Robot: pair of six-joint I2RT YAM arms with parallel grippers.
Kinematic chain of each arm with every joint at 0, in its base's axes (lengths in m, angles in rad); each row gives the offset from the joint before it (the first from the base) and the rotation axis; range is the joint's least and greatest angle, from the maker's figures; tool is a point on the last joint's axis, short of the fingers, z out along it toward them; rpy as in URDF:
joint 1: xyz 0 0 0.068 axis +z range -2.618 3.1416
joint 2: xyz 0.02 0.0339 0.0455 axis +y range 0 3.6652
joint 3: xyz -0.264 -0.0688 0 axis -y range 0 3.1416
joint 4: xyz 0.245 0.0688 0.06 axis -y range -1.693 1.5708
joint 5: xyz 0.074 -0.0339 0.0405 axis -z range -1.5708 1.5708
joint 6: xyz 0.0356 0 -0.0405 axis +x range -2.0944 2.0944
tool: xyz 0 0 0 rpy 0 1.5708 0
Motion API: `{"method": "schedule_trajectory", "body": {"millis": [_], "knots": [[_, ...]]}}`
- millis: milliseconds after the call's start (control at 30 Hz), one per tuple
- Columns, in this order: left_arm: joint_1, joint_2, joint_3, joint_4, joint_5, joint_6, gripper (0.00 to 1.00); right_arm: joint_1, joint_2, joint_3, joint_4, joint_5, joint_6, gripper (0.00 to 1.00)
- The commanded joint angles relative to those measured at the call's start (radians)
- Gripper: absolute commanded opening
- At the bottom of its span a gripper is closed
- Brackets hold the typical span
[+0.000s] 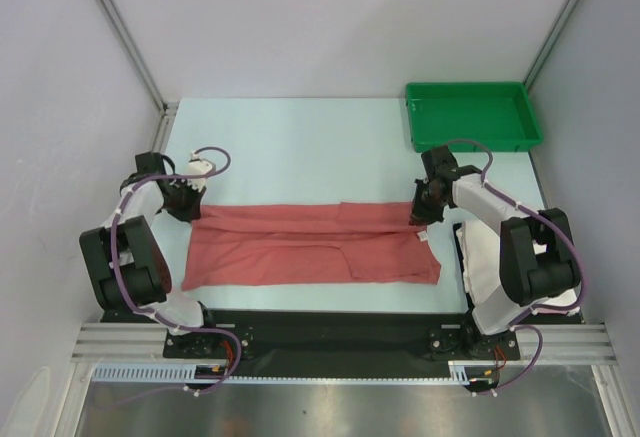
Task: Fold and stack the t-shirts
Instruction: Fold the tshirt
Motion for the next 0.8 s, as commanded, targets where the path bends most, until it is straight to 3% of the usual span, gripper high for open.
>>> {"method": "schedule_trajectory", "body": {"millis": [0,267,367,500,633,767], "knots": [[0.004,-0.012,-0.001,0.036,0.003,0.057,0.0,0.001,0.009,0.004,0.05,0.04,0.005,0.0],[0.006,-0.009,0.025,0.074,0.035,0.005,0.0,-0.001,0.032,0.037,0.068,0.038,0.002,0.0],[0.001,0.017,0.071,0.163,0.059,-0.068,0.0,-0.028,0.113,0.189,0.074,0.047,-0.024,0.0],[-0.013,0.089,0.21,0.241,0.047,-0.173,0.0,-0.062,0.321,0.561,0.033,0.062,-0.064,0.0],[-0.02,0.132,0.277,0.294,0.036,-0.223,0.0,-0.076,0.445,0.763,-0.031,0.075,-0.106,0.0],[-0.026,0.129,0.246,0.306,0.061,-0.208,0.0,-0.079,0.437,0.697,-0.019,0.041,-0.11,0.0]]}}
